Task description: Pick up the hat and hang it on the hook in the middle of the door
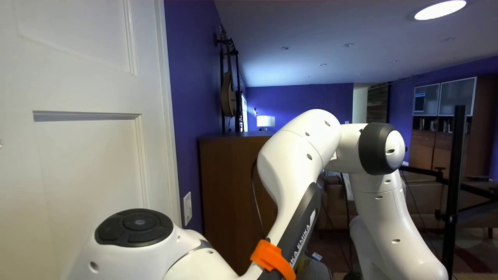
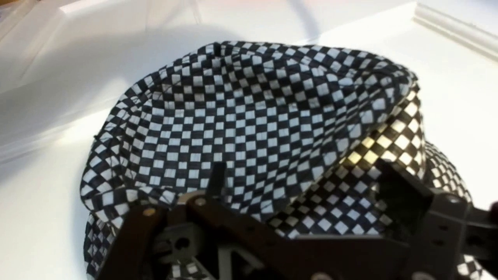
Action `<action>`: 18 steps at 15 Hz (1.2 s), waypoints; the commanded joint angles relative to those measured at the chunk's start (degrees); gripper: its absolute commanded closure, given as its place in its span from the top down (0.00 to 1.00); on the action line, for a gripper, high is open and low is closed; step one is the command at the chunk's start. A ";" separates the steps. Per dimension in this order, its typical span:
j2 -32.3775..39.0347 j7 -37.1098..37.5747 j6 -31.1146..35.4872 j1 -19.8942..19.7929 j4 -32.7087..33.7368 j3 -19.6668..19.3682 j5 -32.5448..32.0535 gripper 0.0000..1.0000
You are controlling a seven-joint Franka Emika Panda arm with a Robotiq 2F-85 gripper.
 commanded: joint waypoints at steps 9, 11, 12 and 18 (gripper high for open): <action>1.94 -15.60 -2.25 1.33 2.32 -0.83 11.84 1.00; 2.36 -18.51 -3.03 1.26 2.67 -0.65 13.68 1.00; 2.45 -19.42 -3.39 1.34 2.78 -0.75 14.31 1.00; 3.26 -23.83 -6.28 1.46 3.48 -1.00 17.66 1.00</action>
